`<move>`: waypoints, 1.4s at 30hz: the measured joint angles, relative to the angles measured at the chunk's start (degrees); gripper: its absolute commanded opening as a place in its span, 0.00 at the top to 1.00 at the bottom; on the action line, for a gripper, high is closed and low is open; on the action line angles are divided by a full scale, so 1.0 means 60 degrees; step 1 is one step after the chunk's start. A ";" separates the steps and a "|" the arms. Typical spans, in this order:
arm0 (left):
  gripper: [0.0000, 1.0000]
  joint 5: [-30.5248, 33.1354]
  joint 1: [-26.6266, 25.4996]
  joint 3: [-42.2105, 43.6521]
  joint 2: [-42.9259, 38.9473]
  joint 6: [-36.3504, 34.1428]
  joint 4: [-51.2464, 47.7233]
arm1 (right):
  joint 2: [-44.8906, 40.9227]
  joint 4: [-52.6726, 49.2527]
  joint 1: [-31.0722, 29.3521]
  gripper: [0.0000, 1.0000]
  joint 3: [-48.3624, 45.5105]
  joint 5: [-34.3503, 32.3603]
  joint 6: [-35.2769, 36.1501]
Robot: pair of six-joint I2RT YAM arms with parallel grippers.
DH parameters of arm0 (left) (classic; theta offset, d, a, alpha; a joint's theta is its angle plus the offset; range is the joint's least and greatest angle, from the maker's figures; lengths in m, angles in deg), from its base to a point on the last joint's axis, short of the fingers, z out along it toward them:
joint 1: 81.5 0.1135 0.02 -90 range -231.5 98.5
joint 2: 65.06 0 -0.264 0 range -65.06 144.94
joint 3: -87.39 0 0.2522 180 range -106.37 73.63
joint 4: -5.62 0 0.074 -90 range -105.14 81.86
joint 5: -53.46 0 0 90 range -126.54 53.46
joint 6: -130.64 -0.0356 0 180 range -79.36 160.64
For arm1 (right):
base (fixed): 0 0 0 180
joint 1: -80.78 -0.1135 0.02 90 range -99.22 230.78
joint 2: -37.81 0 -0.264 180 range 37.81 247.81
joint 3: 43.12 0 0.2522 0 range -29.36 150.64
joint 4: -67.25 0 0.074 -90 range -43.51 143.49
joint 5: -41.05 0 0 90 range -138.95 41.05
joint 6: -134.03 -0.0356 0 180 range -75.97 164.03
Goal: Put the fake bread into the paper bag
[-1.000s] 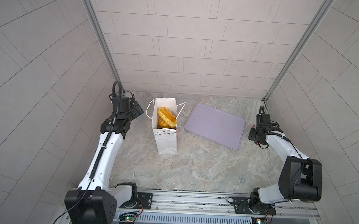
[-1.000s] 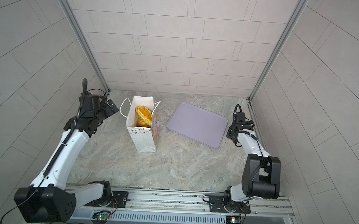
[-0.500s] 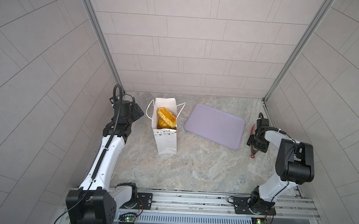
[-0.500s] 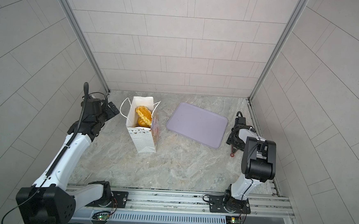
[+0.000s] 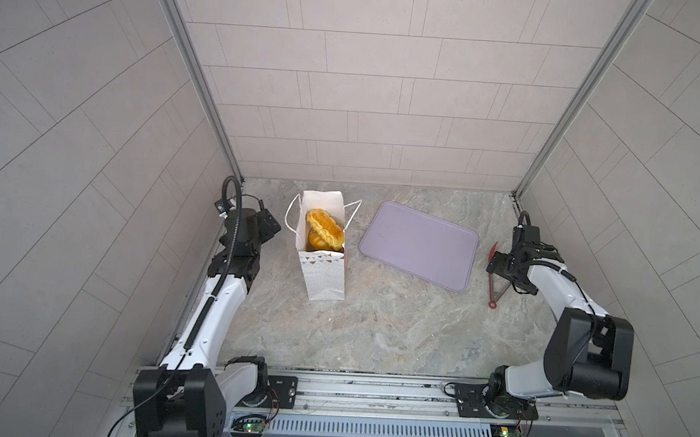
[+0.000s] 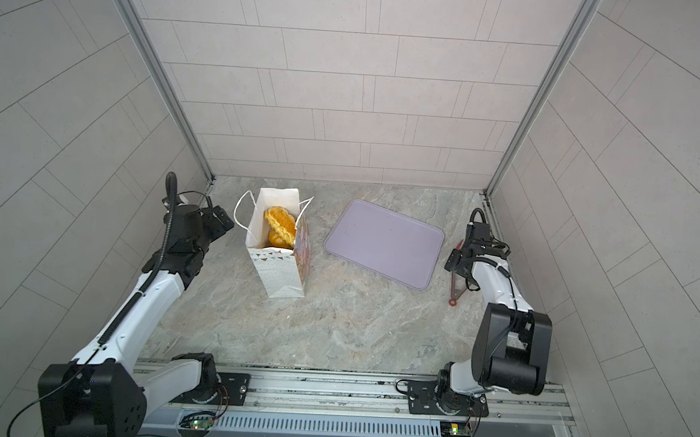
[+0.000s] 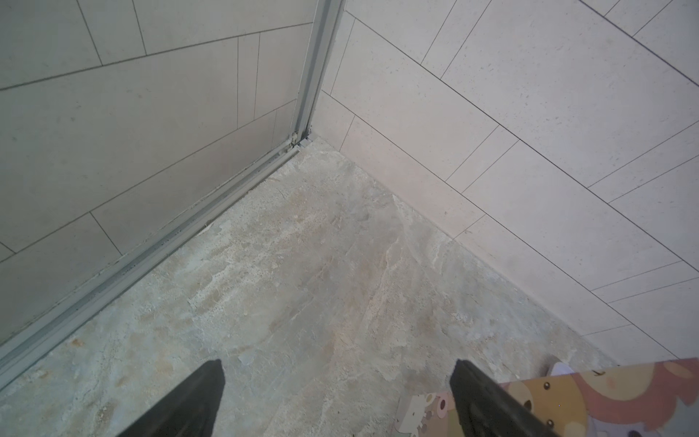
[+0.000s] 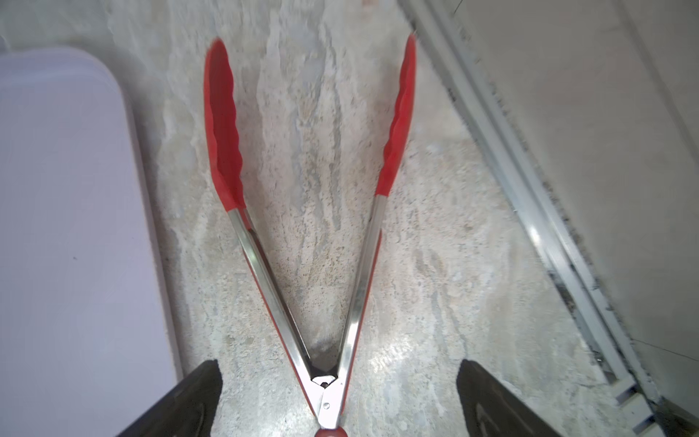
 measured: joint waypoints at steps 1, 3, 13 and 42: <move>0.00 0.0066 0.0000 0.0055 0.0004 -0.0109 0.0189 | -0.0379 0.0087 -0.0018 0.01 -0.0018 -0.0215 -0.0040; 0.00 0.0335 0.0000 0.0168 0.0022 -0.0393 0.0667 | -0.1599 0.0856 -0.0069 0.01 -0.0441 -0.0608 -0.0055; 0.00 0.1654 -0.0007 0.1993 0.1104 -0.1687 0.2951 | -0.4761 0.7457 -0.0277 0.01 -0.5898 -0.1147 0.0535; 0.00 0.2073 -0.1096 0.4105 0.4659 -0.4047 0.9504 | 0.2131 1.5358 -0.2834 0.01 -0.5869 -0.1723 0.3595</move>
